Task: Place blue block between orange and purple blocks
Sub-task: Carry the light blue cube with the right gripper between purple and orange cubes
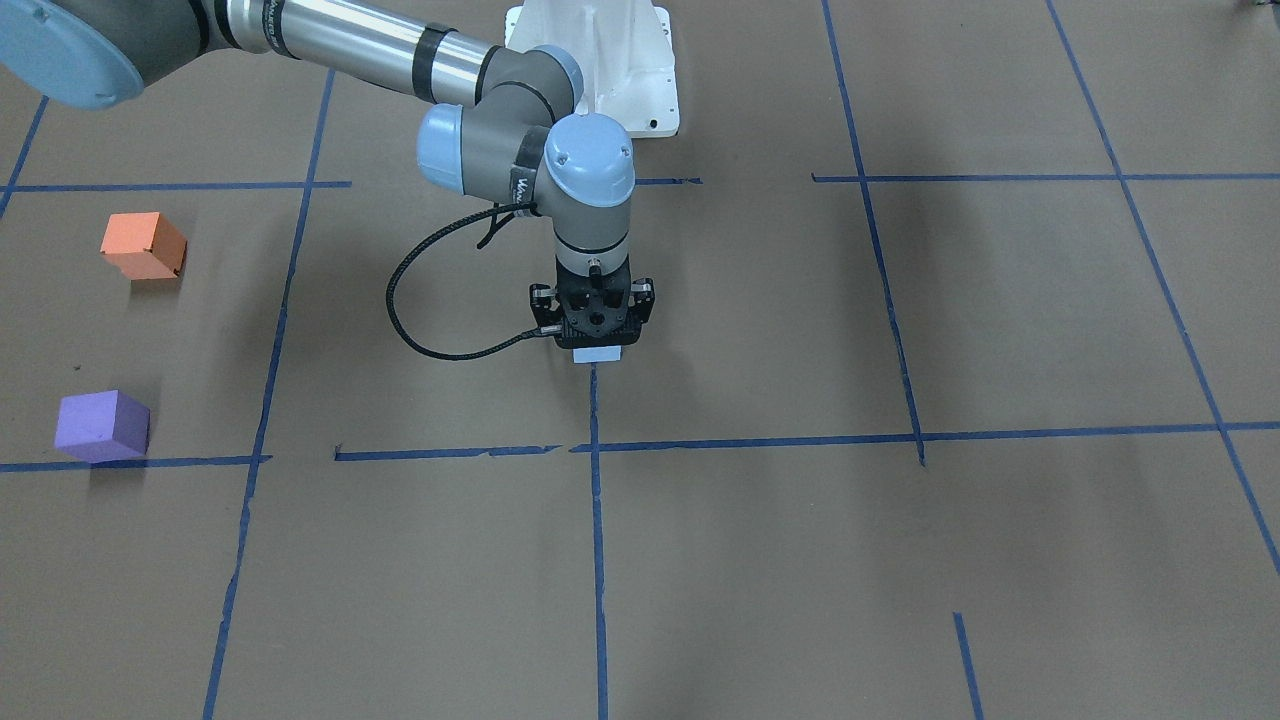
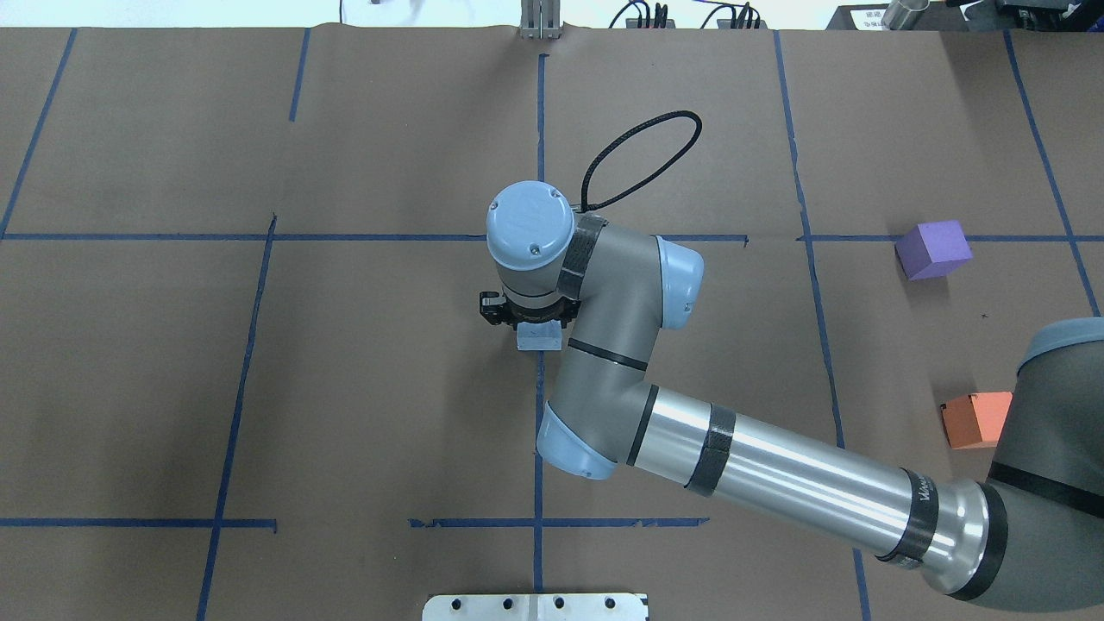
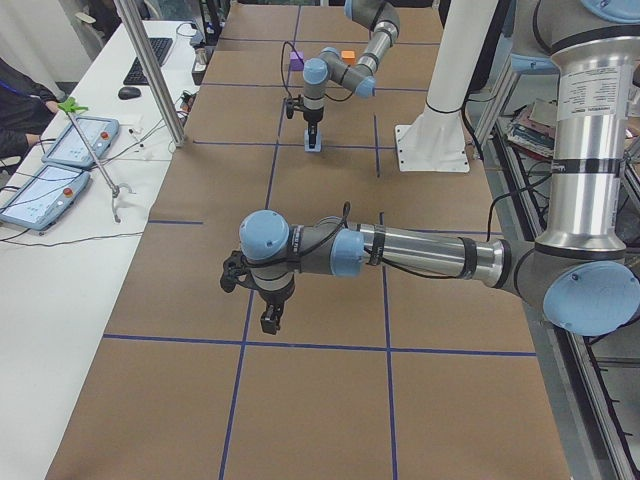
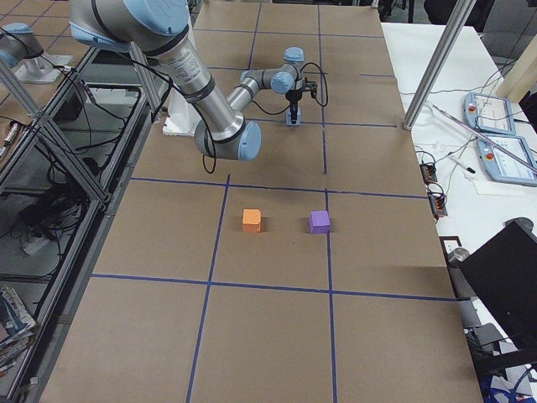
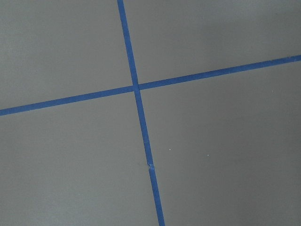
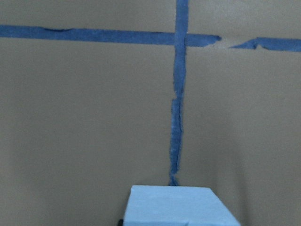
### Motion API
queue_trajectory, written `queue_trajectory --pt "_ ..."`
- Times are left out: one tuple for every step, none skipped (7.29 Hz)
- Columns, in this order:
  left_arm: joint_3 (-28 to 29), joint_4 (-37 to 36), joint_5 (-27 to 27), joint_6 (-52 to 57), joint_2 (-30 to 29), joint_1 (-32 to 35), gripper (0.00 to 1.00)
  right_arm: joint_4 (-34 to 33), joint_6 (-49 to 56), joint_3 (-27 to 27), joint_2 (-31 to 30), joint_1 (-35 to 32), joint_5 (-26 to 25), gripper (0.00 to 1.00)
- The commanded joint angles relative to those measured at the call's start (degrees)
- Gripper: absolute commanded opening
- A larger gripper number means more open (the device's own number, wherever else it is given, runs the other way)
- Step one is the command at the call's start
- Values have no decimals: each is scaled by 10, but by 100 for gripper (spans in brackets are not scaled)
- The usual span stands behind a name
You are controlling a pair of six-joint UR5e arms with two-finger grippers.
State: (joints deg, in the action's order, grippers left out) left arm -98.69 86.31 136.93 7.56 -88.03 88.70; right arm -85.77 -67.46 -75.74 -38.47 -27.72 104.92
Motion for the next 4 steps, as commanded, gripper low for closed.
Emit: queue_trajectory --pt "-4 0 0 -1 0 0 100 0 1 -5 -1 -21 5 4" --pt "-4 0 0 0 0 1 100 -4 3 -14 -16 -47 18 5" --pt "-3 0 0 0 0 0 100 -4 9 -53 -62 -79 47 6" --pt "-3 0 0 0 0 0 100 -5 31 -111 -131 -115 77 8"
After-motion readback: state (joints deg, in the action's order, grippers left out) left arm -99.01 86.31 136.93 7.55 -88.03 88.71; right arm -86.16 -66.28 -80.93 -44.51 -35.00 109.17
